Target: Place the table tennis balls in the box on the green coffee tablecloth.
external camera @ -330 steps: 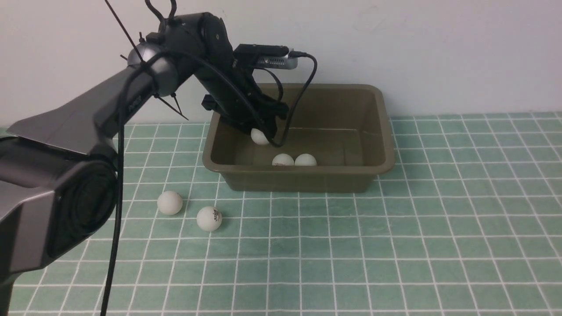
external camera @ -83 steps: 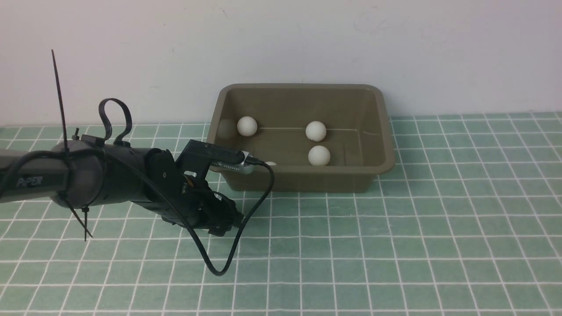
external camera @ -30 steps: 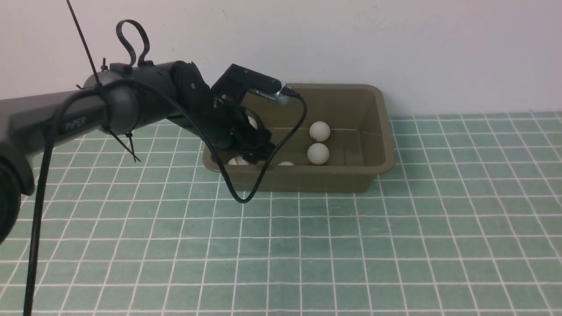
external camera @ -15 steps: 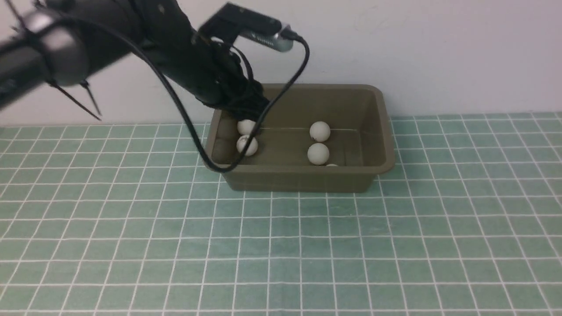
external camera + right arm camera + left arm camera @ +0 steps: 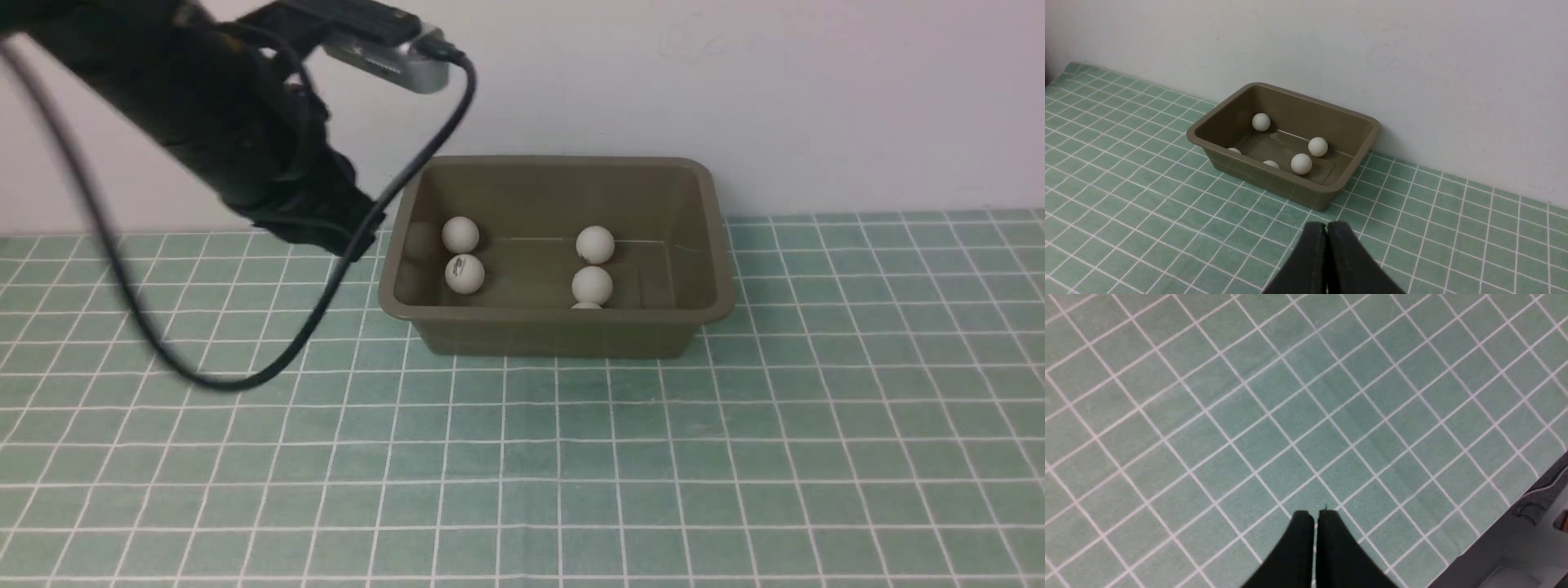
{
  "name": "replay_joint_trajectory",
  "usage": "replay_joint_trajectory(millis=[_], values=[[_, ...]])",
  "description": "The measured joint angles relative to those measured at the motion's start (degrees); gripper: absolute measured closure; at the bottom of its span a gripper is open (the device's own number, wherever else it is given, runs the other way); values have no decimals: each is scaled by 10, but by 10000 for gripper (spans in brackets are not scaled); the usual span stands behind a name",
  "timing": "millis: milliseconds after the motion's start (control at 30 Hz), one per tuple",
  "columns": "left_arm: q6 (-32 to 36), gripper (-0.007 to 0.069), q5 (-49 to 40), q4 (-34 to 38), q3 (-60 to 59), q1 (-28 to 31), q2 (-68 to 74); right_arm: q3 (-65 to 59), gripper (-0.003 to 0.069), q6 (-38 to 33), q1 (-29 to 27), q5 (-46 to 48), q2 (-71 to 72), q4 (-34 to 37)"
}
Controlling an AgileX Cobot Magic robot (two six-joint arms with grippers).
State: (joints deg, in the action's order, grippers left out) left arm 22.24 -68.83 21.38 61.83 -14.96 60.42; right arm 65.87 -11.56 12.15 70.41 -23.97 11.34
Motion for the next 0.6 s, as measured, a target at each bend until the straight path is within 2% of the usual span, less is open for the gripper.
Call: replay_joint_trajectory(millis=[133,267,433,600], values=[[1,629,7,-17,0,0,-5,0,676,0,0,1,0,1],[1,629,74,-40,-1,9,-76,0,676,0,0,1,0,0],[1,629,106,-45,-1,62,-184,0,676,0,0,1,0,0],[-1,629,116,-87,-13,148,-280,0,676,0,0,1,0,0]])
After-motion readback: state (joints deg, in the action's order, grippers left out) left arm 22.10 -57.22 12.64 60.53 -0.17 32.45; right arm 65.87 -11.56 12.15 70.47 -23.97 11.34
